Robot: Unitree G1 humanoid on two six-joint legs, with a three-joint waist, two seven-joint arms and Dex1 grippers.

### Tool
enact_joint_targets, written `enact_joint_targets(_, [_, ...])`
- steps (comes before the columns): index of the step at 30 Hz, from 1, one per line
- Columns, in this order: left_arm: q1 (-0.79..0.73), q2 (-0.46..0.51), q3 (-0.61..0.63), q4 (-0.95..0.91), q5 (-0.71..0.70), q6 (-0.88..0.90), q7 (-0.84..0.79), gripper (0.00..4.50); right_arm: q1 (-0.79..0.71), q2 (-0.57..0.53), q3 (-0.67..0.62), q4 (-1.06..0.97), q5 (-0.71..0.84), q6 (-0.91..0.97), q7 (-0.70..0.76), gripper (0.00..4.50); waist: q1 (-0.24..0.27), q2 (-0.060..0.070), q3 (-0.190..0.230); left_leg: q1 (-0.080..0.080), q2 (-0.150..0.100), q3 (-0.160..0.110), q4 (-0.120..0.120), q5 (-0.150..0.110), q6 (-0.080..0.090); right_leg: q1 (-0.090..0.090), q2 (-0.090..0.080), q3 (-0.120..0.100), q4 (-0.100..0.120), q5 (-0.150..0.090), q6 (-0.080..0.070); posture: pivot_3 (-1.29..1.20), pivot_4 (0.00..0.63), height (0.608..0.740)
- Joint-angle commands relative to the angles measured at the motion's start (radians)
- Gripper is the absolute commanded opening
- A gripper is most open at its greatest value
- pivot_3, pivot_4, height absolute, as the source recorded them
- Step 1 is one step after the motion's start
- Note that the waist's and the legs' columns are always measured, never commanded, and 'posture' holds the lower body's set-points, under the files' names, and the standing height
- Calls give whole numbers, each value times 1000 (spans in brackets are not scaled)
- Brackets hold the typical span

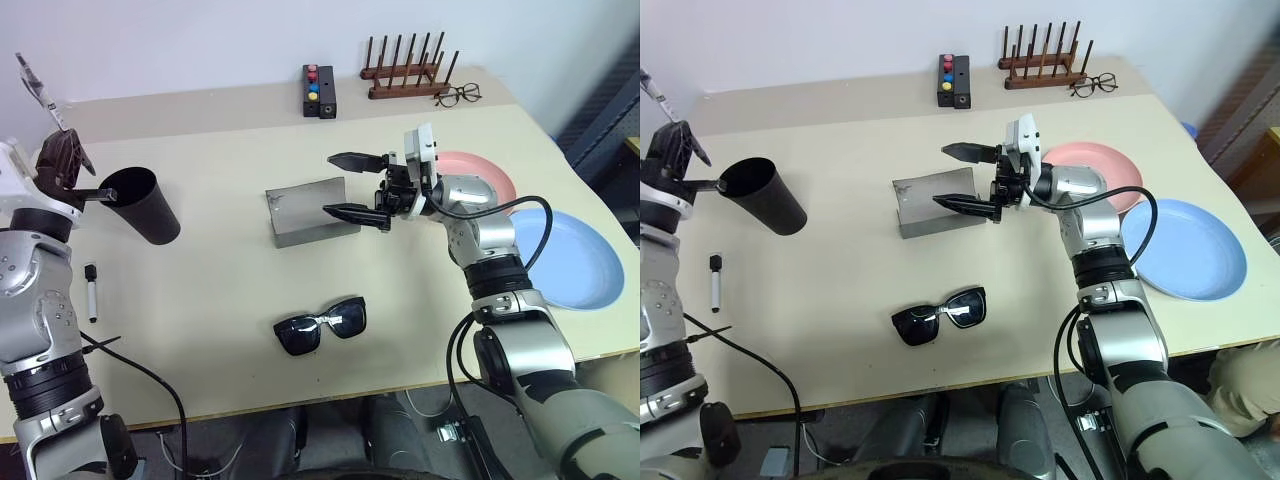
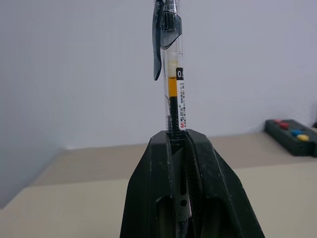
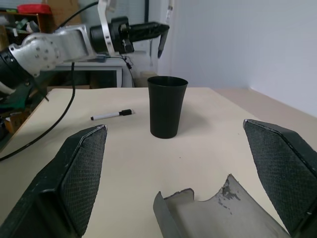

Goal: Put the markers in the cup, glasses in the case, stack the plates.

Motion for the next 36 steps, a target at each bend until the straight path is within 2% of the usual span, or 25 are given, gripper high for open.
enact_joint_targets(1, [4,-1,-28,-17,23,-48,4,19,-10,9,-30,0,11,-12,-11,4500,1,0,0,0,0,0,0,0,0,0,0,0,0,0,0,0,150,740])
enact_joint_targets(14, [20,-4,-56,7,55,-86,19,19,-20,15,-38,35,0,-46,-38,4500,-2,0,0,0,0,0,0,0,0,0,0,0,0,0,0,0,150,740])
enact_joint_targets(20, [34,-31,-84,80,117,-153,52,19,-26,18,-40,39,-2,-52,-44,4500,0,0,0,0,0,0,0,0,0,0,0,0,0,0,0,0,150,740])
enact_joint_targets(24, [28,-46,-99,92,114,-172,48,1555,-25,15,-40,38,-3,-55,-45,4500,0,0,0,0,0,0,0,0,0,0,0,0,0,0,0,0,150,740])
enact_joint_targets(30, [32,-48,-91,65,73,-159,31,4420,-26,11,-43,39,-4,-54,-49,4500,-2,0,0,0,0,0,0,0,0,0,0,0,0,0,0,0,150,740])
enact_joint_targets(34, [24,-47,-26,33,-16,-117,47,4420,-24,11,-42,38,-6,-54,-50,4500,-2,0,0,0,0,0,0,0,0,0,0,0,0,0,0,0,150,740])
enact_joint_targets(36, [13,-29,47,6,-95,-64,82,4420,-23,11,-41,42,-8,-55,-49,4500,-2,0,0,0,0,0,0,0,0,0,0,0,0,0,0,0,150,740])
